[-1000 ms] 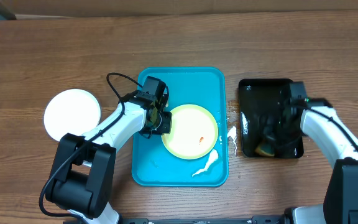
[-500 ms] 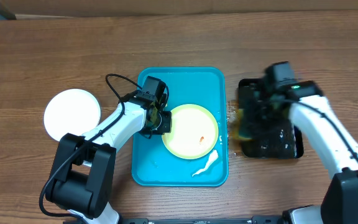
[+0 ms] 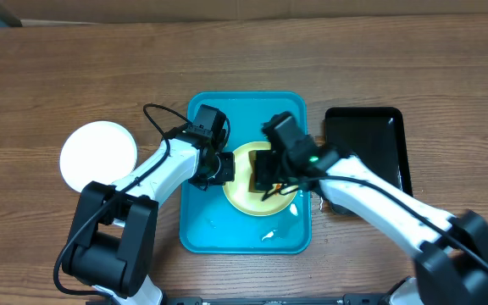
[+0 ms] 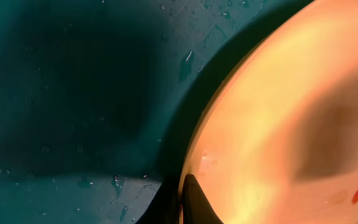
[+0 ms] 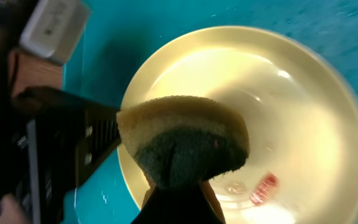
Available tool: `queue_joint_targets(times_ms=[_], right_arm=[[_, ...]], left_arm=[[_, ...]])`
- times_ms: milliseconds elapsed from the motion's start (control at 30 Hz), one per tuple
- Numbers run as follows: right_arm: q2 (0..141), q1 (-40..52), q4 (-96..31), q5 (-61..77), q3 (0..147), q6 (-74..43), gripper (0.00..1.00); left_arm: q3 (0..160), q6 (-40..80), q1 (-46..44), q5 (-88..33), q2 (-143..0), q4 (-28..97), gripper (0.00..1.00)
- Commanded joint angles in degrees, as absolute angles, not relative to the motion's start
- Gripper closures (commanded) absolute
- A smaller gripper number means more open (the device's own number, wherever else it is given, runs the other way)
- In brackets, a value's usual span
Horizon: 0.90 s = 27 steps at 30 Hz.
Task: Clean dirty plates on tray and stack at the side
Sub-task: 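Scrub the yellow-rimmed plate with the sponge while the left gripper holds it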
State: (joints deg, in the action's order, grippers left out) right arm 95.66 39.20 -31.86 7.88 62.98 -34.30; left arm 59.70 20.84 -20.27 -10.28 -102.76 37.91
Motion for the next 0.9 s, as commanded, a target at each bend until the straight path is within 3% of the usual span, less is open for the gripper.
queue_joint_targets(times_ms=[0,367,867], right_arm=[[101.08,41.34,-28.95,4.93,62.13,-39.27,0.96],[108.31,40.38,-37.19,-3.40,62.13,-50.96,0.96],[108.29,35.48,-49.34,-9.96,63.31,-53.28,0.96]], left_arm=[[59.07,21.91,-20.29,-10.13,-103.50,38.52,0.96],[59.07,21.89,-20.27,-8.36,-103.50,39.42,0.96],[59.07,21.91,-20.10,-3.81,-103.50,40.84,0.96]])
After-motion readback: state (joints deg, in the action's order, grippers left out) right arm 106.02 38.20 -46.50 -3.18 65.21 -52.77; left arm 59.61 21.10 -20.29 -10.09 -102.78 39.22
